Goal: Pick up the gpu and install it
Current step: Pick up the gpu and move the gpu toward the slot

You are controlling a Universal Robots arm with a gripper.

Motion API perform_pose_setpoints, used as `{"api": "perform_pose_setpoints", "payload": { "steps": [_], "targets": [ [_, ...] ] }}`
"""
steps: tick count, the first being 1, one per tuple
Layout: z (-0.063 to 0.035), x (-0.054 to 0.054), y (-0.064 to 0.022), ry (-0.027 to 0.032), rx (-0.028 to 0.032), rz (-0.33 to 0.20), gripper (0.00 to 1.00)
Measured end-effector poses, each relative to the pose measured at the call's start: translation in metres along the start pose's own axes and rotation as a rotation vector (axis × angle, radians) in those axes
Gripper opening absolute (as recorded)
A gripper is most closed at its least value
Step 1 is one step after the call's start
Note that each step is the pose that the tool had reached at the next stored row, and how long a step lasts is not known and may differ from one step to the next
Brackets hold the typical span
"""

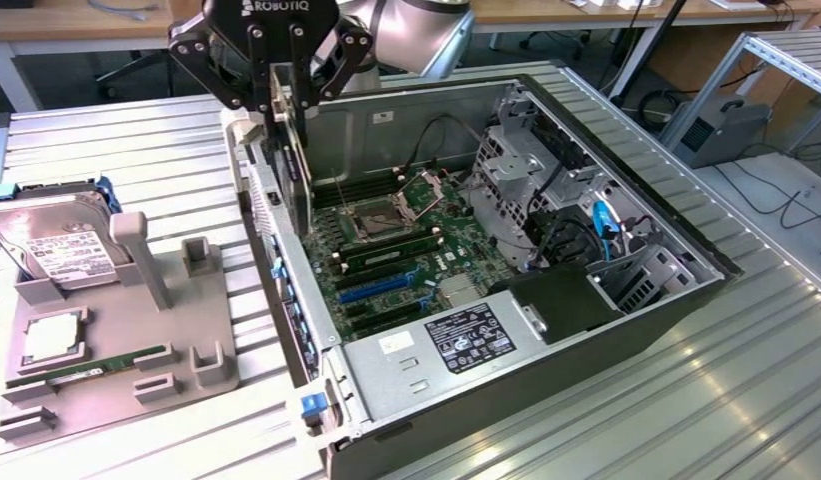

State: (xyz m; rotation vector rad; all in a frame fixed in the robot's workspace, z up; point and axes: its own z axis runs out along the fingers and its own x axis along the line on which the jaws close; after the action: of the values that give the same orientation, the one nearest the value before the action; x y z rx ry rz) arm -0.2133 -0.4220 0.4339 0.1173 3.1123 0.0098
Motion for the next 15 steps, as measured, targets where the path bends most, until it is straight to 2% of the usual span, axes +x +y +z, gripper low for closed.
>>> {"api": "perform_pose_setpoints", "payload": {
  "steps": [15],
  "targets": [
    [0.0140, -0.020, 0.0014, -0.0002, 0.0037, 0.000, 0.27]
  ]
}}
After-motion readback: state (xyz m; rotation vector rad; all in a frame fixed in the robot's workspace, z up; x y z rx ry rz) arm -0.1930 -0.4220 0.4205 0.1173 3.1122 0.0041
